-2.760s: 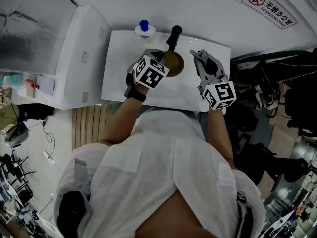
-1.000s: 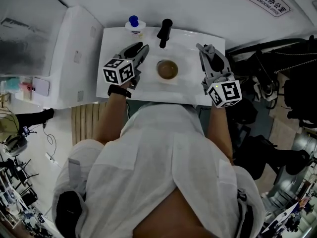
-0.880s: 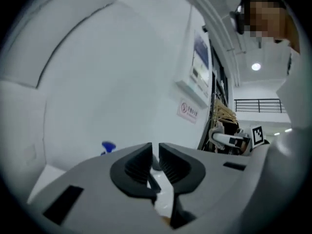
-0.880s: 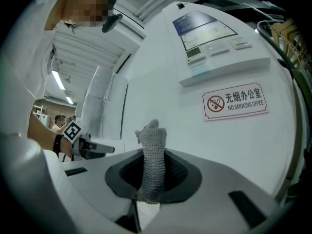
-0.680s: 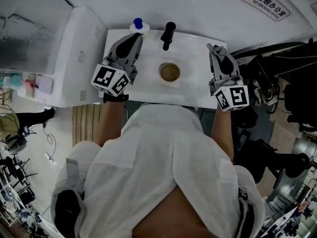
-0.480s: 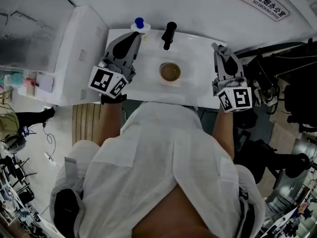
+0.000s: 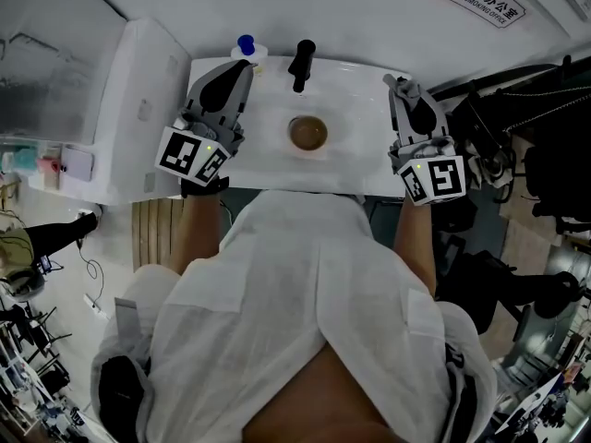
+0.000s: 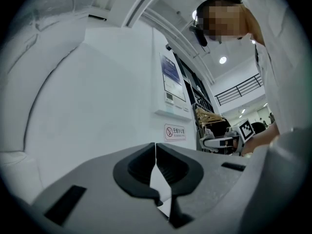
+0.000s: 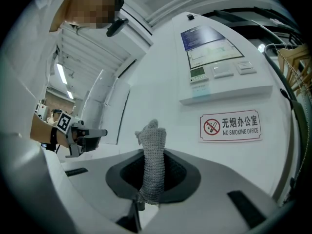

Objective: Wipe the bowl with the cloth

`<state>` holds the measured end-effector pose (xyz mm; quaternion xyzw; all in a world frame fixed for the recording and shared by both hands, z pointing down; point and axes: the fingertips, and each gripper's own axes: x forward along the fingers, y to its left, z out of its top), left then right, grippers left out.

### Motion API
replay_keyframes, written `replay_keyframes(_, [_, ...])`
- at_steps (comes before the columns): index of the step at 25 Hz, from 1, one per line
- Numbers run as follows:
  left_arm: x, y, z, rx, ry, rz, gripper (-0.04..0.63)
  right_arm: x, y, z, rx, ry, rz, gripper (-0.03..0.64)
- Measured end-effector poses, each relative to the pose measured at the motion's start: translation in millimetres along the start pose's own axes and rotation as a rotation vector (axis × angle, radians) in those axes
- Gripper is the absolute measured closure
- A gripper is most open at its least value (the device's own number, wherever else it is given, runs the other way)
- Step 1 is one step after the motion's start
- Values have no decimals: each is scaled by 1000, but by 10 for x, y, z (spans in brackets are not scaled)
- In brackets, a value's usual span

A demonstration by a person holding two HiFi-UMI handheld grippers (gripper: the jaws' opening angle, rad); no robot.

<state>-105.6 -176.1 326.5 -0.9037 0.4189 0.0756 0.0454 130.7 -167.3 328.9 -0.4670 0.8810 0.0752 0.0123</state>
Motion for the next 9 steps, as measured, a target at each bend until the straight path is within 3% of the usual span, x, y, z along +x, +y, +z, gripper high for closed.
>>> replay_keyframes(9, [48, -29, -36, -4, 8, -16, 581, -16, -27, 39, -10, -10, -8, 557])
